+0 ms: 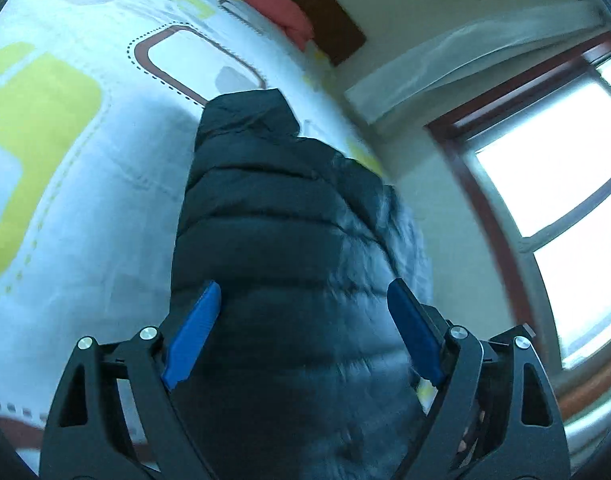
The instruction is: Fold large clothes
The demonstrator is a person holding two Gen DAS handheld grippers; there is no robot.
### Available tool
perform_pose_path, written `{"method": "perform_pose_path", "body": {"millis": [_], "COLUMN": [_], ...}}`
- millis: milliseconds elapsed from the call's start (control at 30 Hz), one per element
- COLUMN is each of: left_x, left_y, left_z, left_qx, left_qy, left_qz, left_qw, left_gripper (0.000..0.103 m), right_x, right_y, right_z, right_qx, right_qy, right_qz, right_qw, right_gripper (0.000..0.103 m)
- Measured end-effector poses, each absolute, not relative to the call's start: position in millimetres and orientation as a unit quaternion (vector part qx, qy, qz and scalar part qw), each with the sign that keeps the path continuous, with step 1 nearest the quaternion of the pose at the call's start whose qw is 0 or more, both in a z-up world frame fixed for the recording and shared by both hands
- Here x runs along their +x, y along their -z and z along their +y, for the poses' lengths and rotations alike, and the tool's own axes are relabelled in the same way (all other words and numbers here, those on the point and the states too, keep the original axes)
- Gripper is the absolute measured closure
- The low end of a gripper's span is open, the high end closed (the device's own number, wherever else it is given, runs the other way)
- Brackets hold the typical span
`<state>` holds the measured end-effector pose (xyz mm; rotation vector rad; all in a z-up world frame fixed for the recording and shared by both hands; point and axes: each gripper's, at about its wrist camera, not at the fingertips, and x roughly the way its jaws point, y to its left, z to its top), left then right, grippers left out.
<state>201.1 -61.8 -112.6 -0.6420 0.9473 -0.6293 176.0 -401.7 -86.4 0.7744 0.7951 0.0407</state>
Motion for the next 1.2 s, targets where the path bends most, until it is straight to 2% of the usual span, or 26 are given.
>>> {"method": "perform_pose_path", "body": {"millis": [33,133,300,433,567,667,700,733,767,867,967,1200], "left_x": [207.3,216.6,221.5,227.8,228.4,223.0,221.3,215.6,209.6,193.3,183.7,187.4], "left_y": [113.9,122.5,140.9,165.2,165.1,161.6,163.0,165.2,169.5,185.5,182.1,186.6], "left_z": [-69.4,-83.9,-100.0,-92.5,-84.7,-61.1,-52.9,-40.9,-30.5,-14.8,-19.5,-42.5], "left_qx": [-0.283,-0.234,-0.197,-0.238,-0.262,-0.306,-0.322,-0.344,-0.363,-0.4,-0.381,-0.37], "left_qy": [0.277,0.234,0.202,0.206,0.227,0.253,0.257,0.264,0.268,0.282,0.311,0.339], "left_qz": [0.445,0.465,0.481,0.498,0.498,0.498,0.498,0.495,0.495,0.501,0.488,0.506], "left_qw": [0.803,0.821,0.83,0.808,0.795,0.771,0.763,0.753,0.742,0.714,0.721,0.702], "left_gripper": [0.018,0.019,0.014,0.007,0.006,0.007,0.007,0.007,0.006,0.006,0.004,0.002], "right_x": [181.4,186.0,181.8,175.5,162.6,144.1,137.7,129.9,122.9,116.3,118.6,114.8], "right_y": [94.8,114.8,136.4,143.4,136.6,123.9,119.7,116.1,114.3,129.4,156.5,161.8], "right_z": [-401.1,-404.1,-407.4,-409.3,-408.8,-419.2,-422.8,-426.9,-429.8,-434.0,-436.1,-434.0], "right_qx": [0.37,0.378,0.393,0.41,0.418,0.435,0.437,0.436,0.432,0.441,0.501,0.53], "right_qy": [-0.02,-0.013,-0.016,-0.023,-0.032,-0.03,-0.023,-0.013,0.003,-0.005,-0.05,-0.119], "right_qz": [0.387,0.401,0.39,0.379,0.364,0.348,0.34,0.332,0.331,0.355,0.363,0.343], "right_qw": [0.844,0.834,0.833,0.829,0.832,0.83,0.832,0.836,0.839,0.825,0.784,0.766], "right_gripper": [0.068,0.073,0.074,0.074,0.074,0.066,0.054,0.035,0.028,0.026,0.026,0.023]}}
